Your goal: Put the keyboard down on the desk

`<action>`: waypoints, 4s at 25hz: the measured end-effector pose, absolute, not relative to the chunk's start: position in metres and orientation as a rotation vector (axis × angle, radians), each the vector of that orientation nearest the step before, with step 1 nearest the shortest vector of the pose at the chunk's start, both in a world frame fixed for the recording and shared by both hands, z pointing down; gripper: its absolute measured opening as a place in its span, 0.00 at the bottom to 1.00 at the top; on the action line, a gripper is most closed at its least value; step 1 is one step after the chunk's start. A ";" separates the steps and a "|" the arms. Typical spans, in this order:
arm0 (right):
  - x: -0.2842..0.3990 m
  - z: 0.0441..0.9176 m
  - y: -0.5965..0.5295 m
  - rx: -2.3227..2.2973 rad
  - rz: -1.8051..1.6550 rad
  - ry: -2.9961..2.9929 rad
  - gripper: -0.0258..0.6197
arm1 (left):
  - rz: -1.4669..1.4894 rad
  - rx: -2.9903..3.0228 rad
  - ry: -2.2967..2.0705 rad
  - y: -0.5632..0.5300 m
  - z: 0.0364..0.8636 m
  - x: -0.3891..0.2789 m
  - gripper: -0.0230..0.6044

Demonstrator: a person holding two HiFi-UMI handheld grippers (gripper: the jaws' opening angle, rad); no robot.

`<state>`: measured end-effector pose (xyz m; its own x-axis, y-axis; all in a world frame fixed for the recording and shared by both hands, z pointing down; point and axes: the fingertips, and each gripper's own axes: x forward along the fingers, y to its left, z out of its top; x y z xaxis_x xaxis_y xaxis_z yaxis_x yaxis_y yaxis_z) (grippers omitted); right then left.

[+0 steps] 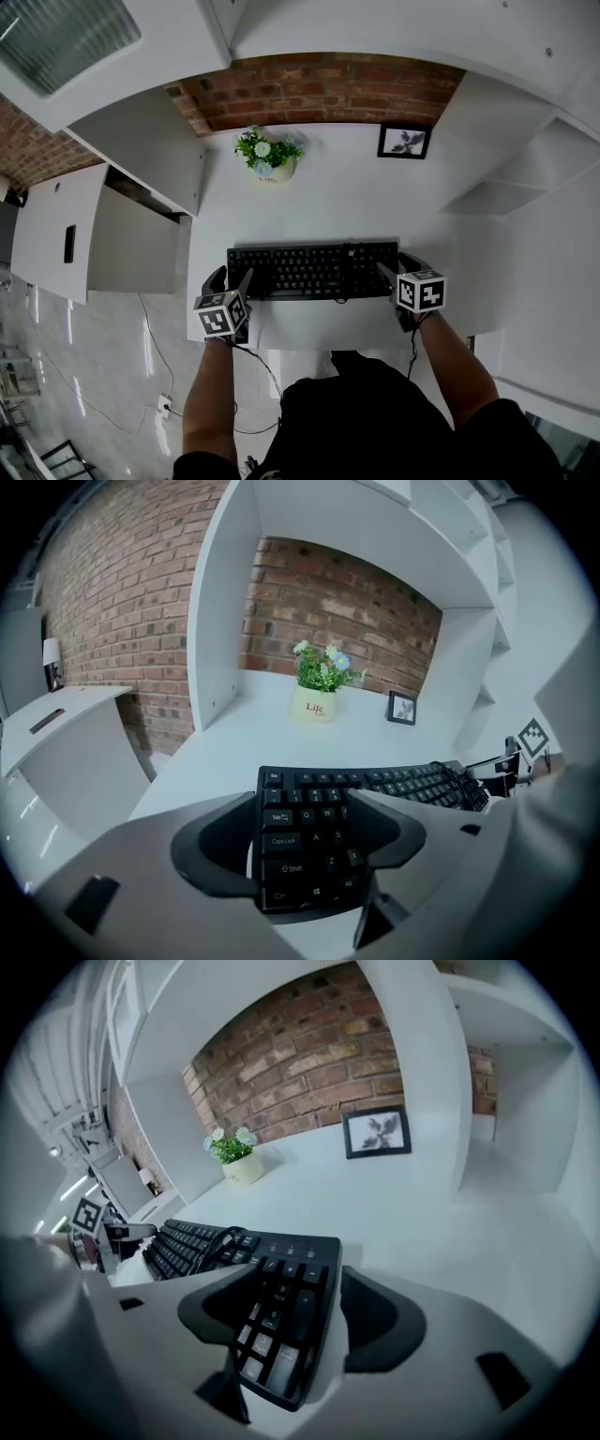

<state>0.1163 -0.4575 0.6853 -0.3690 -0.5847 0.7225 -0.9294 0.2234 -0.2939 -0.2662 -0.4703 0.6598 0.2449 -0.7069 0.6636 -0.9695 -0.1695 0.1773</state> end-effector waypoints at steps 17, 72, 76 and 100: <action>0.091 0.565 -0.419 1.630 0.670 -2.295 0.07 | 0.262 2.211 -1.534 -0.411 0.518 -0.229 0.07; 0.103 0.426 -0.050 1.469 0.516 -2.653 0.07 | 0.185 2.352 -1.583 -0.029 0.431 -0.126 0.07; 0.109 0.429 -0.039 1.425 0.518 -2.675 0.07 | 0.184 2.337 -1.617 -0.013 0.432 -0.117 0.07; 0.133 0.430 -0.024 1.335 0.504 -2.728 0.07 | 0.168 2.299 -1.681 0.014 0.434 -0.084 0.07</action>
